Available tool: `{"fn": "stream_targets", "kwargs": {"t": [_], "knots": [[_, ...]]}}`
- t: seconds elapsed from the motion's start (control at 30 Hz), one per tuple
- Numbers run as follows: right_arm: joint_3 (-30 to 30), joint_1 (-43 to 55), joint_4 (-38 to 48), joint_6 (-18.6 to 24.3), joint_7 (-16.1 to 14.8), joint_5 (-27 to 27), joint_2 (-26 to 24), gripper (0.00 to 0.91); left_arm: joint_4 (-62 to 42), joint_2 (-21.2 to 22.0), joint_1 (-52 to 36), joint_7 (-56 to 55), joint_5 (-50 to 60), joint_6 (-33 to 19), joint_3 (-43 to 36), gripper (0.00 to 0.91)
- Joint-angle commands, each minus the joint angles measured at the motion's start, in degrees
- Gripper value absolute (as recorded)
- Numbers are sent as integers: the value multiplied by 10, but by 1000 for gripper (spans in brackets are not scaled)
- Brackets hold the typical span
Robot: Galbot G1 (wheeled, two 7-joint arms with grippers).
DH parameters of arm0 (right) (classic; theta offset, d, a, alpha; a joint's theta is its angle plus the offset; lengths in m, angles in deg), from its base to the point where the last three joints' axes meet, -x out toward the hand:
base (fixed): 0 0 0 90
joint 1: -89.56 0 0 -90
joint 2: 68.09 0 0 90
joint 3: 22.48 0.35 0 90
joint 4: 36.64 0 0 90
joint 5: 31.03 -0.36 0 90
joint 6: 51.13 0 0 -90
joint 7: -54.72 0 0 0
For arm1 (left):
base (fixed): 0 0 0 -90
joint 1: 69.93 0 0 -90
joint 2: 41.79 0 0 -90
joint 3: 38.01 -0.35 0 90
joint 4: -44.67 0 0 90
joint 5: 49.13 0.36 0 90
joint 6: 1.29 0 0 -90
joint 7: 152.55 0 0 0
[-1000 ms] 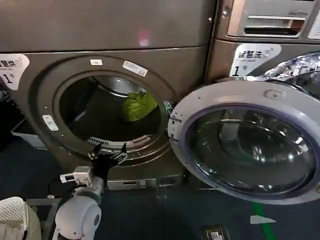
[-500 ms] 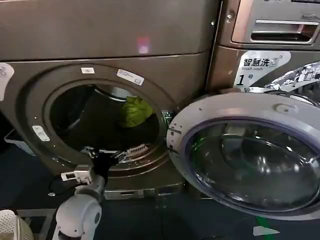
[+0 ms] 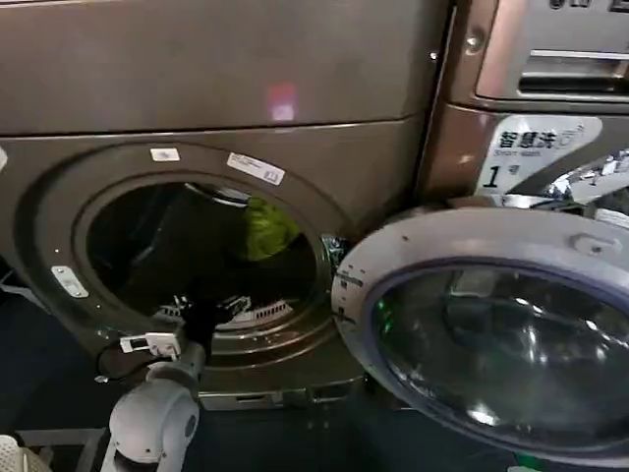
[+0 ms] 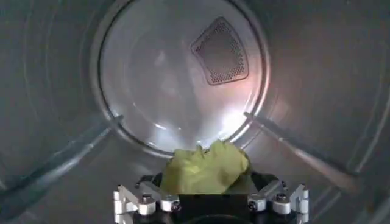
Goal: Grasp the clothes from the dryer.
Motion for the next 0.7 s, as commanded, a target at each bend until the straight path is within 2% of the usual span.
{"fn": "stream_targets", "kwargs": {"t": [0.03,0.7], "knots": [[-1,1,-1,0,0,0,0,907,0,0,0,0,0,0,0,907],[37,-17,8,-10,-2,19,10,907,0,-1,0,0,-1,0,0,907]]}}
